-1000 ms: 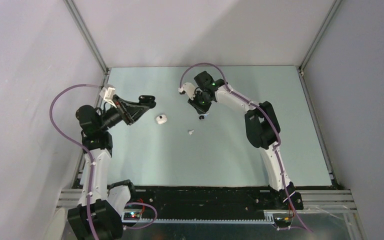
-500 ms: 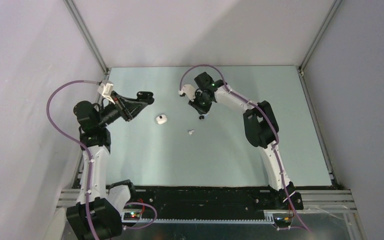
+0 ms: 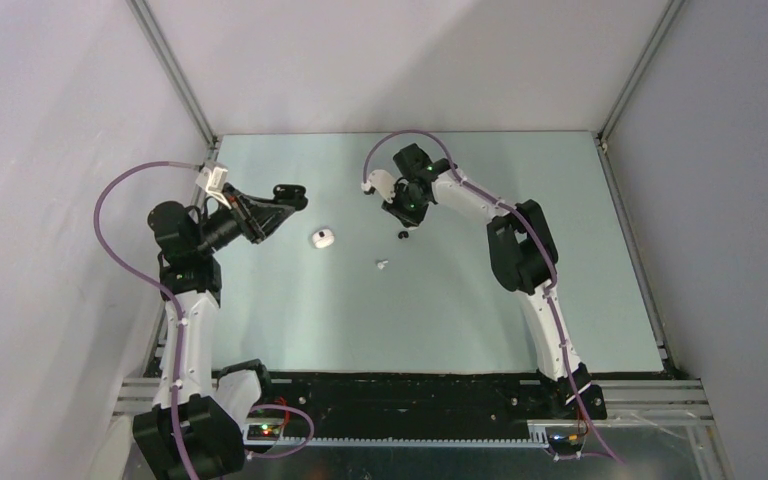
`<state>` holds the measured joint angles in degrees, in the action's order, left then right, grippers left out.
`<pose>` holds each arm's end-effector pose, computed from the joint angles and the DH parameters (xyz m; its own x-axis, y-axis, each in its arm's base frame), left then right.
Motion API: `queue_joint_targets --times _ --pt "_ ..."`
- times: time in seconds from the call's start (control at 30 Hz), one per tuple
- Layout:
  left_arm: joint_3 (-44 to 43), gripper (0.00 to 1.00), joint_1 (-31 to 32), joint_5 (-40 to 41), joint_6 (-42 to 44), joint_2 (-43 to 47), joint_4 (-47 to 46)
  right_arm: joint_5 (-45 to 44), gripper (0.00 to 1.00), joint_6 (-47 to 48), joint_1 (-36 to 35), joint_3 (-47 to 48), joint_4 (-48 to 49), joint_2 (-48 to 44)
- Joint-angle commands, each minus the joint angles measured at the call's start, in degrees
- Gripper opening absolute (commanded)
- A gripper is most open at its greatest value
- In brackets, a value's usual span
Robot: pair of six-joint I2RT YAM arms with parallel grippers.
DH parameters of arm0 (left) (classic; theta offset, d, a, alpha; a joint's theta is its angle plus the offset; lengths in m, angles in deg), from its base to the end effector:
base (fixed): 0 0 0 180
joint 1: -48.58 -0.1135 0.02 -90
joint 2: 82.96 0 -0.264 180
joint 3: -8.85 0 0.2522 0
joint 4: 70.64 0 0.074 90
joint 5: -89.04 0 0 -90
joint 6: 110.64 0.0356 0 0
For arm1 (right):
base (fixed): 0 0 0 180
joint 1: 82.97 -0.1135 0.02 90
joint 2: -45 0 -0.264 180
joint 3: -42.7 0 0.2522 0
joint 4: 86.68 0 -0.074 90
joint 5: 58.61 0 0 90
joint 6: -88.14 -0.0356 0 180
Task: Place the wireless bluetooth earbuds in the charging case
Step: Pick up the left earbud from the center of the board.
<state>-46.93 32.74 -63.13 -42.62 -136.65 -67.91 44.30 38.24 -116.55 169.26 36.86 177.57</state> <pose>0.2071 0.0260 0.3344 -0.2807 -0.2613 -0.9236 0.6667 0.6392 -0.3834 0.4119 0.2830 0.1851 -0.1624 -0.8614 -0.4812 -0.9541 0.2615 -0.1462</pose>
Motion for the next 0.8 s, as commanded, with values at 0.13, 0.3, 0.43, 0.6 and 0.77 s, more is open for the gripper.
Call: queue_joint_targets --times 0.13,0.3,0.43,0.6,0.77 --pt "-2.97 0.0 -0.56 0.36 1.69 1.16 0.99 2.12 0.22 1.55 0.03 0.06 0.36 -0.05" --pt "-2.97 0.0 -0.53 0.6 1.78 1.22 1.52 3.8 0.23 1.57 -0.1 -0.32 0.27 -0.53" --pt "-2.78 0.0 -0.51 0.94 1.85 1.14 1.54 4.53 0.23 1.8 -0.23 -1.04 0.11 -0.97" --pt "-2.52 0.0 -0.55 1.34 1.81 1.13 1.52 4.44 0.23 2.11 -0.44 -1.71 -0.18 -0.93" --pt "-2.39 0.0 -0.51 1.44 1.84 1.22 1.52 4.2 0.23 2.56 -0.61 -2.06 -0.28 -0.9"
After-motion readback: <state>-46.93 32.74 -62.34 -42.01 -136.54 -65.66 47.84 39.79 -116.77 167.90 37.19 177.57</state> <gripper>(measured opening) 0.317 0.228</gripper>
